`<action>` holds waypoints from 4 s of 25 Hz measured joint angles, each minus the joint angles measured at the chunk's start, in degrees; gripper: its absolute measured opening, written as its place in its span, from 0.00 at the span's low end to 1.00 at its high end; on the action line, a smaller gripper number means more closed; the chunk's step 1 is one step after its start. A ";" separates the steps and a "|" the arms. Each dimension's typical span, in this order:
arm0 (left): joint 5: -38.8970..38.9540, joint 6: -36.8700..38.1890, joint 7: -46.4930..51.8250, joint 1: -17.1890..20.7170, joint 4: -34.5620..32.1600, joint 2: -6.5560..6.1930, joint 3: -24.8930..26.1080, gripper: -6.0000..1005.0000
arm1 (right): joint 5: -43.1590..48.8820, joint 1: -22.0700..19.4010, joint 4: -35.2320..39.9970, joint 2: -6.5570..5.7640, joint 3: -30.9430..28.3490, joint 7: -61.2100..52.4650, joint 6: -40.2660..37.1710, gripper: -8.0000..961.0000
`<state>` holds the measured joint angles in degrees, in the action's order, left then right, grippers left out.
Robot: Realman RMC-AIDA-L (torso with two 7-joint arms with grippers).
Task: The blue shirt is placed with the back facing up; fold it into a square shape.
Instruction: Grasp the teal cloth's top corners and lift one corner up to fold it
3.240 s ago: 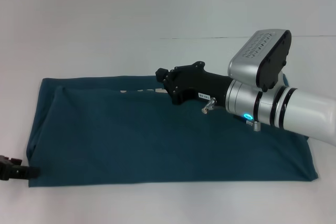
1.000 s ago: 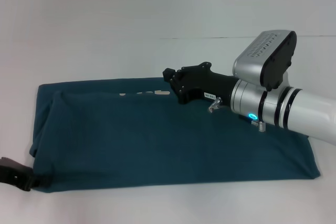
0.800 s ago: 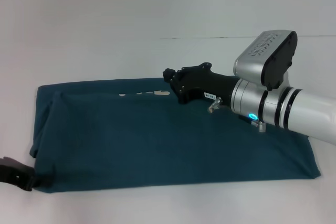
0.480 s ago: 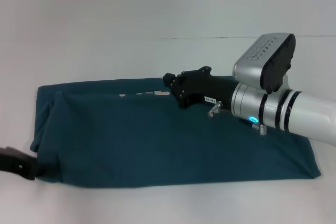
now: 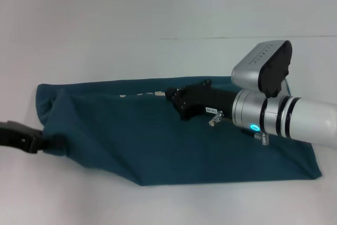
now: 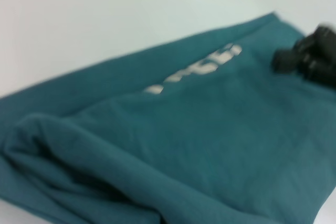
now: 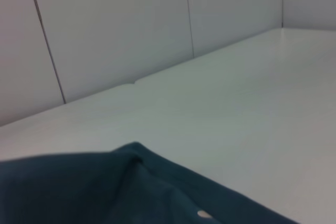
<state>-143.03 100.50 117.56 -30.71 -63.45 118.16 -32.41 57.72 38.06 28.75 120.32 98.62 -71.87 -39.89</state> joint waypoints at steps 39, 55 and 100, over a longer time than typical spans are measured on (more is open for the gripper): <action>22.44 5.63 8.00 -1.35 -4.66 -0.06 1.53 0.06 | 18.87 0.63 -0.34 -0.30 -0.34 -23.01 -8.07 0.02; 25.49 6.23 8.18 -1.65 -4.14 -0.91 1.35 0.06 | 18.38 4.75 -0.47 0.56 0.17 -27.10 -13.07 0.02; 32.21 0.29 -3.37 -7.38 10.73 5.49 -13.78 0.06 | 10.18 -1.66 -0.33 0.15 -3.44 -22.05 -9.85 0.02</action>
<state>-110.82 100.79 114.19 -38.09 -52.72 123.65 -46.19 67.89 36.40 28.43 120.47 95.18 -93.93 -49.74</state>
